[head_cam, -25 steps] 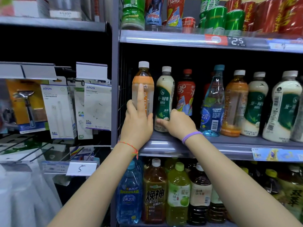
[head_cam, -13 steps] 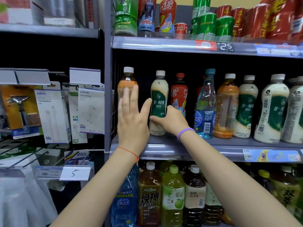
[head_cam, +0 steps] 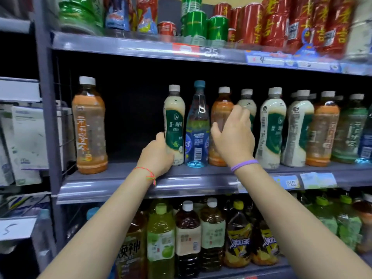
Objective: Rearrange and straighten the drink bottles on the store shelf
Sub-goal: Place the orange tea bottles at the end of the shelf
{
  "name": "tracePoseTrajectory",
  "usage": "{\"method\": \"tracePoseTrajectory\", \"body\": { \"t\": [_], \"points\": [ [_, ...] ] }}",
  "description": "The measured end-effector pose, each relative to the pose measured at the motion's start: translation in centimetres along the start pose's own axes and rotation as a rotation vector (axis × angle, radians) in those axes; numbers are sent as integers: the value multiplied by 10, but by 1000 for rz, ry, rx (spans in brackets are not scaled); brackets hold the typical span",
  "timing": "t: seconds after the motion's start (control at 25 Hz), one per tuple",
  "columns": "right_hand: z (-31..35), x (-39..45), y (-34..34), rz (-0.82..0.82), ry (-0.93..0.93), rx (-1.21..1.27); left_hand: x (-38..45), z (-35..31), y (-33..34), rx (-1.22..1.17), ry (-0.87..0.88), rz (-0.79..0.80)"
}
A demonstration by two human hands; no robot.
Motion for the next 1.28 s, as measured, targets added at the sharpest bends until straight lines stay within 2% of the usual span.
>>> {"method": "tracePoseTrajectory", "body": {
  "t": [0.08, 0.2, 0.24, 0.36, 0.48, 0.64, 0.72, 0.84, 0.96, 1.04, 1.12, 1.28],
  "points": [
    [-23, 11, 13, 121, 60, -123, 4, -8, 5, 5, -13, -72],
    [-35, 18, 27, 197, 66, -237, -10, -31, -8, 12, 52, -379],
    [-39, 21, 30, 227, 78, -218, -14, -41, -10, 19, 92, -437],
    [-53, 31, 36, 334, 139, -21, -7, -61, 4, 132, 70, -395],
    [-59, 27, 30, 301, 129, 144, -1, -59, 13, 164, 20, -375],
    [-51, 21, 2, 195, 45, 425, 1, -53, 5, -130, 83, -349],
    [-29, 22, -6, 232, -19, 615, -9, -45, -12, -219, 113, -443],
    [15, 12, 9, 318, -108, 685, -38, -31, -44, 5, 143, -676],
    [63, -6, 45, 385, -146, 703, -64, 8, -75, 268, 42, -815],
    [88, -8, 68, 430, -131, 736, -70, 35, -91, 353, 6, -798],
    [113, -9, 92, 490, -96, 739, -71, 57, -98, 353, 5, -718],
    [156, -13, 129, 549, -119, 692, -76, 80, -97, 335, 78, -628]
  ]
}}
Point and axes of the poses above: each hand's wrist, its own x-axis towards the middle knuckle, its own y-axis out of the palm, z = x × y, the point moved 8 cm from there along x, towards the middle knuckle, and after that the axes turned 10 degrees about z, right-handed, at the moved point
